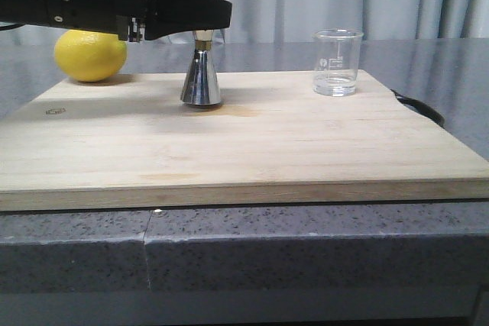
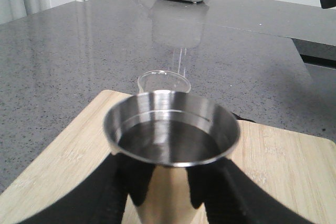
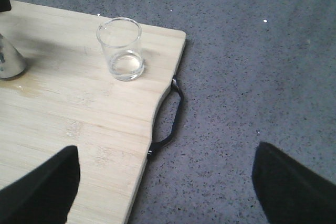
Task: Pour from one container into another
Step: 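Lower the jigger onto the board with the left gripper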
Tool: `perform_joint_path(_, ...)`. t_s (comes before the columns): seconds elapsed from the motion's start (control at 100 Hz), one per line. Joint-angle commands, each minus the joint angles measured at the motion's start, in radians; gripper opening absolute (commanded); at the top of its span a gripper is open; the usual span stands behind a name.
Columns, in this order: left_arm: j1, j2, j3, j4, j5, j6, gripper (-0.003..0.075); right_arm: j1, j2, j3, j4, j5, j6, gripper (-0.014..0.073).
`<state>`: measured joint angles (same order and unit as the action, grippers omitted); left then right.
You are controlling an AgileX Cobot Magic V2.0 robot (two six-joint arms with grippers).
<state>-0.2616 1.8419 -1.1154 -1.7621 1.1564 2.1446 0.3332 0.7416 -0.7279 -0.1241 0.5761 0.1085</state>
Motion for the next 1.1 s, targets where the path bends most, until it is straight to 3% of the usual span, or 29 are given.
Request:
perform_joint_path(0.0, -0.011, -0.046, -0.029, -0.091, 0.1, 0.004, 0.0238, -0.005, -0.007, -0.024, -0.022, -0.068, -0.006, 0.0605)
perform_joint_path(1.09, -0.011, -0.037, -0.029, -0.019, 0.1, -0.007, 0.0244, -0.005, -0.007, -0.024, -0.027, -0.075, -0.006, 0.0605)
